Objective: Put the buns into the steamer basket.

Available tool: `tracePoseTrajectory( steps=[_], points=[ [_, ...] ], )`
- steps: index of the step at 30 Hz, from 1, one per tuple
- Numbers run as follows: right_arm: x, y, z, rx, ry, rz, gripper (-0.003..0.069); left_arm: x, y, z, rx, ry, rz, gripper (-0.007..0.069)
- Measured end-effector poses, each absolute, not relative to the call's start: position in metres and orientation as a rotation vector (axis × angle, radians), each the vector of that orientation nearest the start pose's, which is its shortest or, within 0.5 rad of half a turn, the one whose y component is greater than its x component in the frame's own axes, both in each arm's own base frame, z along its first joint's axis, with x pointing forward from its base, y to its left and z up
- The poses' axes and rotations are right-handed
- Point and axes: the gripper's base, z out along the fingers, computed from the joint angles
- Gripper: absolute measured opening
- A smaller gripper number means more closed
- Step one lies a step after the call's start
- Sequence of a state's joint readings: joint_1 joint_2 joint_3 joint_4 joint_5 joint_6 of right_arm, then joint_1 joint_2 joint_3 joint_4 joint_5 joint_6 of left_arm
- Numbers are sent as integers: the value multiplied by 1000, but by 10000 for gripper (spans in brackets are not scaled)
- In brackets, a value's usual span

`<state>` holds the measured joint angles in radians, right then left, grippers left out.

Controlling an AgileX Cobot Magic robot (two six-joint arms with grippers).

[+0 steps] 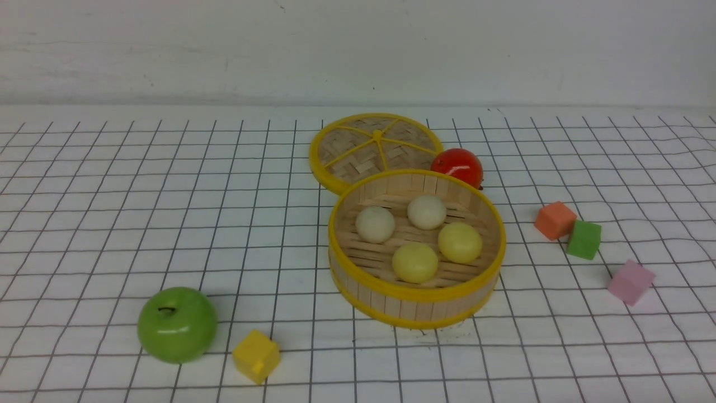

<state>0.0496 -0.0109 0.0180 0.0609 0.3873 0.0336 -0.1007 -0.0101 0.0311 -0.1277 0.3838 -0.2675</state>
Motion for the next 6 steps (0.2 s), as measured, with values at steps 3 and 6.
tracePoseTrajectory(
  steps=[3, 6],
  points=[
    [52, 5, 173, 22, 1879, 118, 85, 52, -10, 169, -238, 1888, -377, 2],
    [52, 5, 173, 22, 1879, 118, 85, 52, -10, 169, -238, 1888, -377, 4]
  ],
)
